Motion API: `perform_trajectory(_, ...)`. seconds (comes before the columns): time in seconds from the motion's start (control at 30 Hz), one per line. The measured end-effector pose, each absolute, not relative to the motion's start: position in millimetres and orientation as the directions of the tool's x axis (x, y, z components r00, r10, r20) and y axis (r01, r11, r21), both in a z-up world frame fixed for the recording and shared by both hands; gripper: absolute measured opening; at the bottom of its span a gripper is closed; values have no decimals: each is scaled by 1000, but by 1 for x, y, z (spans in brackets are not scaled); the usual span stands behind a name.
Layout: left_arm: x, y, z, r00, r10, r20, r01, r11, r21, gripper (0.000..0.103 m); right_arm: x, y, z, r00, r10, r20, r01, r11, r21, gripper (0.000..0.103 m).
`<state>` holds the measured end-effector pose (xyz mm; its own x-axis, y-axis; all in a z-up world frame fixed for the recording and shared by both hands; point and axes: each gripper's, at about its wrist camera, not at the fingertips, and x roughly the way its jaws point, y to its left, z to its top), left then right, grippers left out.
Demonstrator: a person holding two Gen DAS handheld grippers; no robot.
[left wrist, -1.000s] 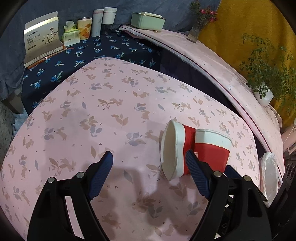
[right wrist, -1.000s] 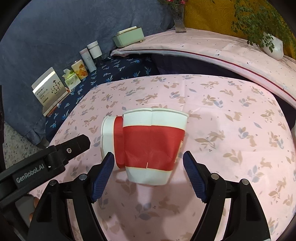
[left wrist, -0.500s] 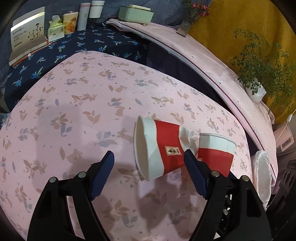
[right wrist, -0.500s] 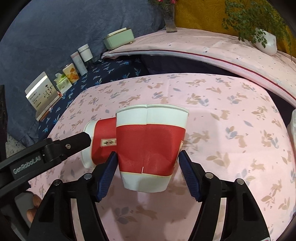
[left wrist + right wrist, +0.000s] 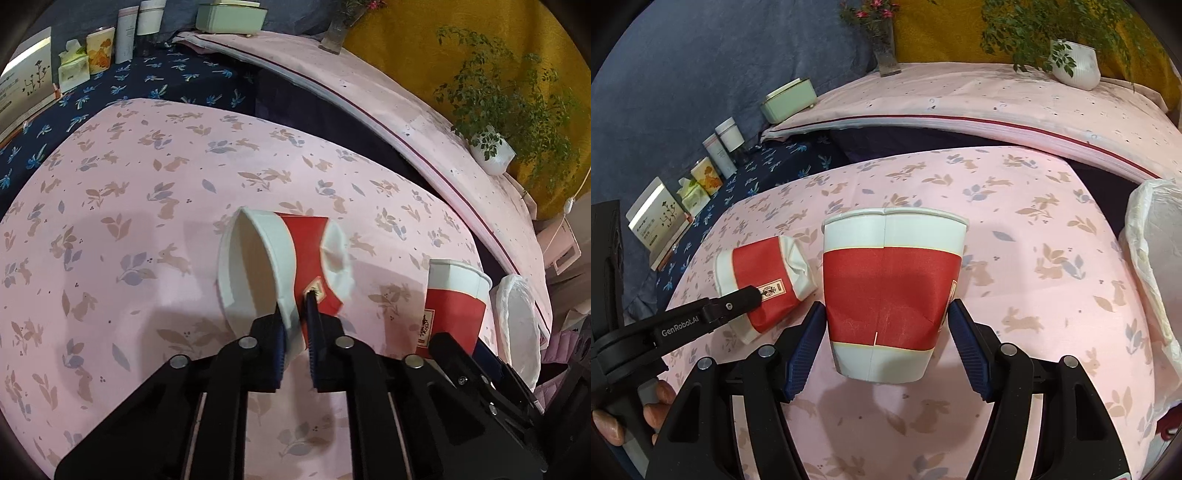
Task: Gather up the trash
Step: 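Grasp a paper cup with the right tool while the left tool grasps the other cup, then carry both paper cups over the bin and release them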
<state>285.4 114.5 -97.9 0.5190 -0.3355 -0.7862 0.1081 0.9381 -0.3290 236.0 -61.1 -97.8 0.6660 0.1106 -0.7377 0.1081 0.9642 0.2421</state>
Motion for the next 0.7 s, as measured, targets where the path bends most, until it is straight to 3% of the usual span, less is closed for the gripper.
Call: perform_trajectory(0.7, 247, -36, -36, 509, -447, -735, 363, 886, -288, 2, 190, -180, -50, 763, 2, -647, 225, 937, 269, 65)
